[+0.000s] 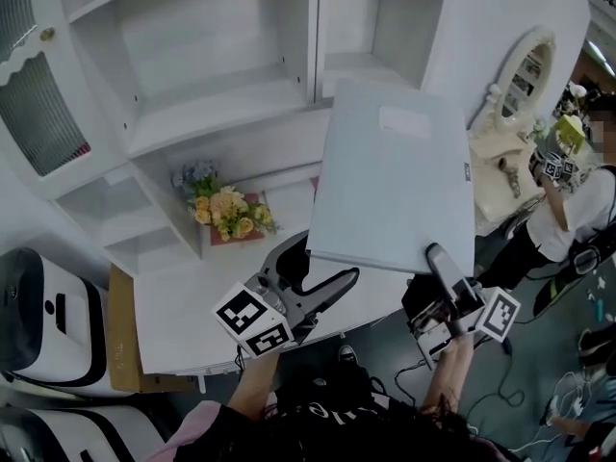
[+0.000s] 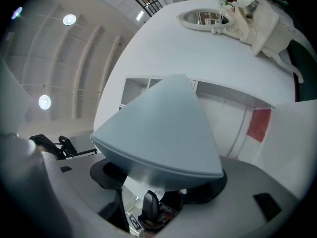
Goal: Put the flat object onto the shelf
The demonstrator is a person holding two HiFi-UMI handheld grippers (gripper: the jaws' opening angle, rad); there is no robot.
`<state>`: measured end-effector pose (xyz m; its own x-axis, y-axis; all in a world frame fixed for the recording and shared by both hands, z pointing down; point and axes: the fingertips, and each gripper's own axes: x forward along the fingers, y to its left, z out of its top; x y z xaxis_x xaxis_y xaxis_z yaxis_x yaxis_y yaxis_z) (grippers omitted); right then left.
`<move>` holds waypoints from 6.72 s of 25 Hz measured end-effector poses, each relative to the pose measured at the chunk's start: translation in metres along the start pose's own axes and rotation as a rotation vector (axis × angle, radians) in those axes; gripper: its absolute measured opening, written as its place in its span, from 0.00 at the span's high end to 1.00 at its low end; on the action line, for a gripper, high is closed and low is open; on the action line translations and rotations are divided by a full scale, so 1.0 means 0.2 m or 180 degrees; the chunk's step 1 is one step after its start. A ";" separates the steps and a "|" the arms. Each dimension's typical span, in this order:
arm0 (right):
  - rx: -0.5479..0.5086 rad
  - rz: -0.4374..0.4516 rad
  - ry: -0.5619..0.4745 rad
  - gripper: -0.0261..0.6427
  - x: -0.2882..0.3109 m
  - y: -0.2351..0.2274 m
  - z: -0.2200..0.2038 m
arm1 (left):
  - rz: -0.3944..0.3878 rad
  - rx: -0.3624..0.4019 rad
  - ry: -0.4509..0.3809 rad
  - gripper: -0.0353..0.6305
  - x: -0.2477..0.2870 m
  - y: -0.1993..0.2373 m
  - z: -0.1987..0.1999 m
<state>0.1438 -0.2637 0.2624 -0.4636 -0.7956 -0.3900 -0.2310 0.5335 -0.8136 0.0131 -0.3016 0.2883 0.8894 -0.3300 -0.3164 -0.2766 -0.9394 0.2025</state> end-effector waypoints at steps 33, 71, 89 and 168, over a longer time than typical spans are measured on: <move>0.0685 0.0472 0.0850 0.50 0.30 -0.39 0.57 | 0.0580 0.0164 -0.0167 0.37 0.48 0.20 -0.01; 0.0471 0.0454 0.0484 0.50 0.49 -0.60 1.02 | 0.1335 0.0487 -0.0582 0.37 0.89 0.60 0.24; -0.0224 0.0157 0.1042 0.51 0.49 -0.70 0.73 | 0.1654 0.0724 -0.0448 0.37 1.01 0.96 0.34; -0.1060 -0.0802 0.1519 0.83 -0.66 -0.12 -1.15 | 0.1103 -0.0747 0.0580 0.68 -0.91 -0.62 -0.72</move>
<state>0.0143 -0.1069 0.4326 -0.6729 -0.7338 0.0939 -0.6010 0.4684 -0.6476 -0.0621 -0.1125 0.4549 0.8143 -0.5797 -0.0291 -0.4977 -0.7231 0.4789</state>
